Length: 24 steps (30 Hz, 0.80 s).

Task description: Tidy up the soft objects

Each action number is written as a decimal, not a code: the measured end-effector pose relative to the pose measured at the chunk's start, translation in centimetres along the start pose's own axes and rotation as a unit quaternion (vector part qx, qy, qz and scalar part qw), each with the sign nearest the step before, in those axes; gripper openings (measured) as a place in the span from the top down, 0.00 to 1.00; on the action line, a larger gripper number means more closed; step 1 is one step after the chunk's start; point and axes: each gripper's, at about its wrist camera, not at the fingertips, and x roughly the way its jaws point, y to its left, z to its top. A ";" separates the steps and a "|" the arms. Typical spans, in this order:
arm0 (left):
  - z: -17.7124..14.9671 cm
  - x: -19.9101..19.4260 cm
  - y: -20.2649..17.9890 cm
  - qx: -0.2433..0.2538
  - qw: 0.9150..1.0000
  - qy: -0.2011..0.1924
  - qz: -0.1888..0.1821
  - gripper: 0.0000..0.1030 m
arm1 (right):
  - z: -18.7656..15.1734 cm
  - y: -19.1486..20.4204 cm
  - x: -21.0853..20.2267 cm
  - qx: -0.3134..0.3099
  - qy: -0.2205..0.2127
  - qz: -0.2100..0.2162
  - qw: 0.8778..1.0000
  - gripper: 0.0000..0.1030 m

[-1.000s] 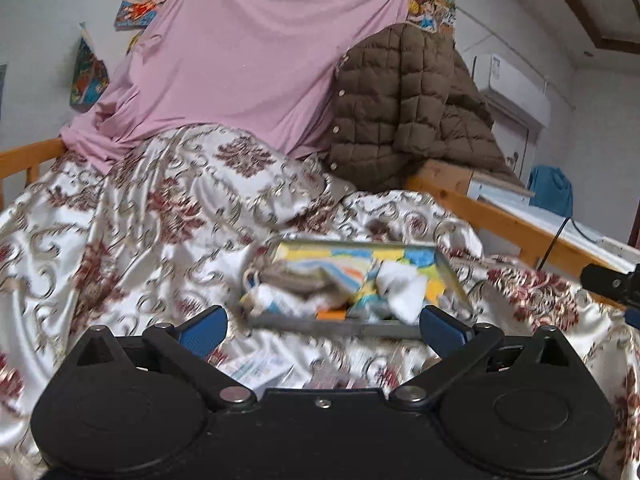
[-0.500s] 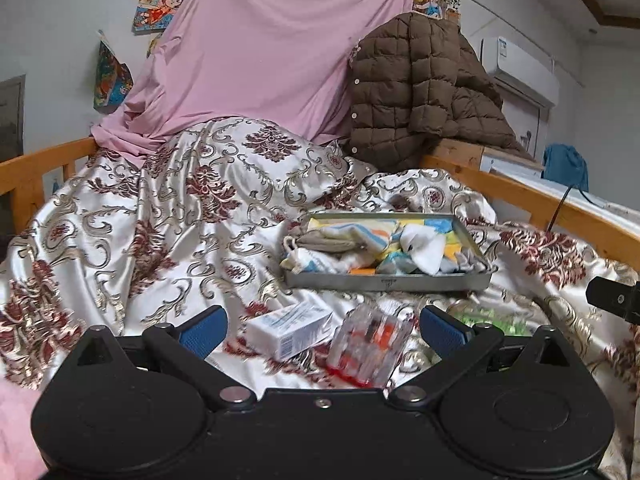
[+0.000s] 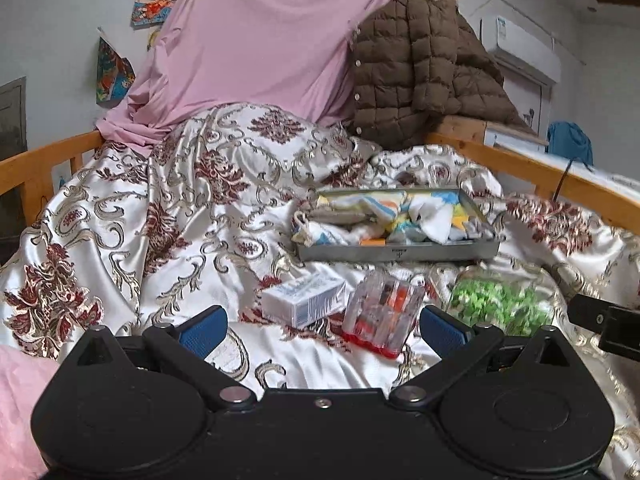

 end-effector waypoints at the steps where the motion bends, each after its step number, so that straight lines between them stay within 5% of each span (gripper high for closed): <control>1: -0.1 0.2 -0.1 0.004 1.000 0.006 0.002 0.01 | 0.2 0.2 0.9 0.001 0.007 0.001 1.000 0.01; 24: -0.6 1.6 0.2 -0.006 0.999 0.039 0.012 0.01 | -0.8 0.9 5.0 -0.004 0.056 -0.014 0.998 0.01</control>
